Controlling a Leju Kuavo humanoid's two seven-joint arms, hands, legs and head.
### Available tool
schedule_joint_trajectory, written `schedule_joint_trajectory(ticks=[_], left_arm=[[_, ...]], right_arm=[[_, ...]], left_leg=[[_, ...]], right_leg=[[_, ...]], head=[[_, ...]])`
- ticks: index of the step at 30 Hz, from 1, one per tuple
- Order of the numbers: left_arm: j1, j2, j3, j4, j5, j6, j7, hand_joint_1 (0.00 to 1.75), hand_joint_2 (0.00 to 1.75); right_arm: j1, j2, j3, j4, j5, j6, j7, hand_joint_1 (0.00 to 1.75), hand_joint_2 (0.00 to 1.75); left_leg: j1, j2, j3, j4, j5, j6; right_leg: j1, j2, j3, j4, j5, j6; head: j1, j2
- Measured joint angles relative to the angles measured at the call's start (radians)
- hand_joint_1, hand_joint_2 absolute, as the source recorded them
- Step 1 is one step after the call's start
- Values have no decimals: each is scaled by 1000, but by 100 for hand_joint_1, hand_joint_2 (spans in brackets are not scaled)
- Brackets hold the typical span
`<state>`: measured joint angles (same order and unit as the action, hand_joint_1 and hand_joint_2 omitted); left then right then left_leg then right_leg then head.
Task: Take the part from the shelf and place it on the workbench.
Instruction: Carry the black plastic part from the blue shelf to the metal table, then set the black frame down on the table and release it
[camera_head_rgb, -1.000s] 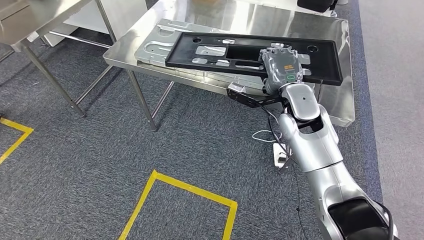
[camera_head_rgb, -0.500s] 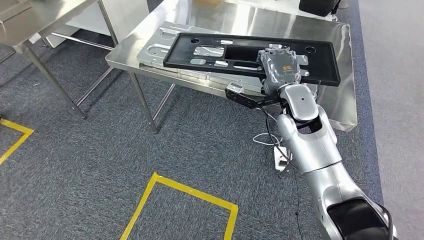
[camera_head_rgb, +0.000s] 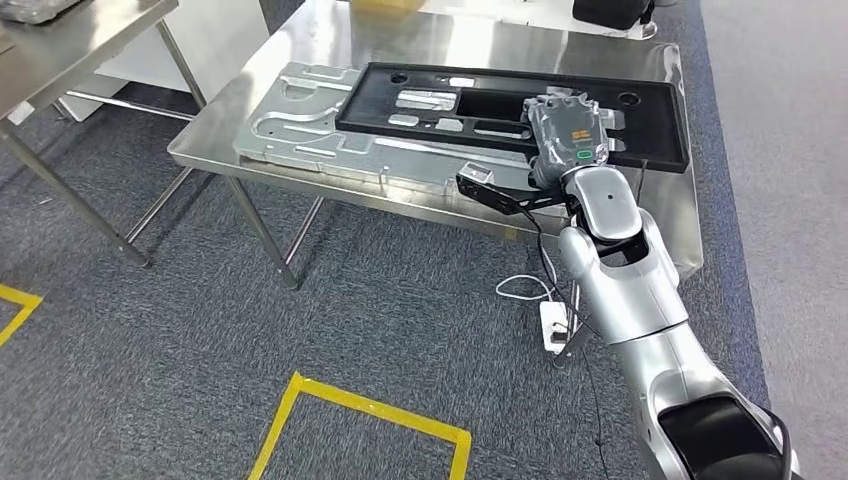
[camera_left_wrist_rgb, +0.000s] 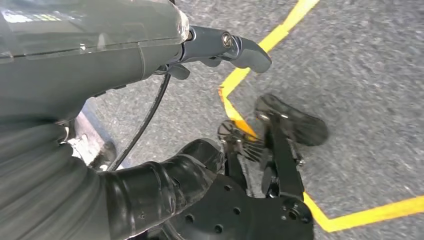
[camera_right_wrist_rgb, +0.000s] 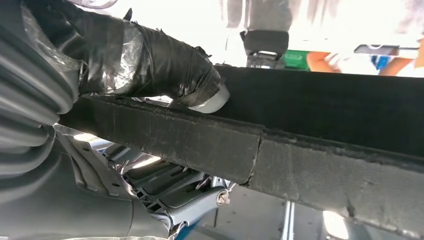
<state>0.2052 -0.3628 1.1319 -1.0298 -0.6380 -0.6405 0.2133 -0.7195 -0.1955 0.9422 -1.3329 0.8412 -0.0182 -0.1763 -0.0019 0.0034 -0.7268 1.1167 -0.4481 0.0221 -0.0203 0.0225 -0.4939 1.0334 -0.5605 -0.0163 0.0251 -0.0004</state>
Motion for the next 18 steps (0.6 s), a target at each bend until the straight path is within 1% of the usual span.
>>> schedule_joint_trajectory(ticks=[1,2,3,4,5,6,7,8,9,10,11,12,13,14,15,16,17,18], left_arm=[[0,1,4,1,-3,0,-1,0,175],[0,2,8,1,-7,-1,-2,0,175],[-1,2,10,2,-12,-2,-4,0,175],[-2,2,12,2,-18,-4,-7,0,175],[-4,2,14,3,-26,-6,-11,0,175],[-6,1,18,4,-34,-10,-15,0,175],[-9,1,23,5,-41,-12,-19,0,175],[-13,1,29,6,-48,-14,-22,0,175],[-16,1,35,7,-53,-15,-23,0,175],[-17,1,40,8,-57,-16,-24,0,175],[-18,0,44,9,-60,-16,-24,0,175],[-18,0,47,11,-62,-17,-24,0,175],[-18,0,51,12,-64,-17,-24,0,175],[-18,0,53,13,-64,-17,-25,0,175],[-19,0,55,14,-64,-17,-25,0,175],[-20,0,58,14,-64,-17,-25,0,175],[-21,0,59,14,-64,-16,-25,0,175],[-22,0,61,14,-64,-17,-25,0,175]], right_arm=[[0,0,0,1,0,0,0,175,175],[2,0,1,1,1,-1,0,175,175],[5,0,1,1,1,-2,0,175,175],[6,0,1,1,2,-2,0,175,175],[7,-1,1,1,2,-3,0,175,175],[7,-1,1,2,3,-4,0,175,175],[7,-3,1,3,3,-4,-1,175,175],[10,-5,2,5,3,-5,-1,175,175],[13,-7,2,8,3,-5,-1,175,175],[18,-9,2,12,3,-5,0,175,175],[22,-11,2,16,3,-5,0,175,175],[25,-12,2,20,3,-5,0,175,175],[26,-12,2,24,3,-5,0,175,175],[26,-13,2,26,3,-5,0,175,175],[27,-15,2,28,3,-6,0,175,175],[27,-17,2,30,3,-6,0,175,175],[27,-18,2,32,3,-7,0,175,175],[26,-19,2,33,3,-7,0,175,175]], left_leg=[[-6,-3,10,-43,44,8],[-10,-6,16,-66,71,14],[-13,-7,23,-71,70,17],[-13,-5,37,-83,65,21],[-11,-4,51,-95,62,24],[-8,-4,69,-108,58,28],[-5,-5,87,-122,53,31],[-4,-6,105,-132,46,33],[-4,-8,122,-140,37,35],[-3,-10,141,-145,26,35],[-3,-12,160,-149,13,34],[-3,-14,180,-150,-1,32],[-3,-15,200,-150,-17,30],[-3,-15,218,-150,-32,27],[-4,-15,236,-146,-49,23],[-4,-15,249,-143,-66,17],[-5,-15,258,-141,-80,10],[-5,-15,266,-137,-89,3]], right_leg=[[-1,3,9,-3,-10,5],[-2,5,17,-8,-16,11],[-2,7,26,-12,-16,17],[-3,7,29,-12,-12,24],[-3,4,26,3,-3,27],[-2,0,7,38,8,29],[-1,-4,-24,90,12,29],[0,-7,-64,150,3,28],[0,-8,-106,203,-24,27],[0,-8,-143,238,-61,29],[0,-8,-171,247,-93,31],[-1,-10,-188,231,-106,34],[-3,-12,-196,192,-88,37],[-4,-16,-196,137,-35,40],[-4,-22,-197,77,42,42],[-2,-26,-194,35,106,39],[1,-29,-191,9,152,33],[5,-29,-188,0,170,24]], head=[[0,0],[0,0],[-1,0],[-1,0],[-1,0],[-1,0],[0,0],[0,0],[0,0],[0,0],[0,0],[0,0],[0,0],[0,0],[0,0],[-1,0],[-1,0],[-1,0]])
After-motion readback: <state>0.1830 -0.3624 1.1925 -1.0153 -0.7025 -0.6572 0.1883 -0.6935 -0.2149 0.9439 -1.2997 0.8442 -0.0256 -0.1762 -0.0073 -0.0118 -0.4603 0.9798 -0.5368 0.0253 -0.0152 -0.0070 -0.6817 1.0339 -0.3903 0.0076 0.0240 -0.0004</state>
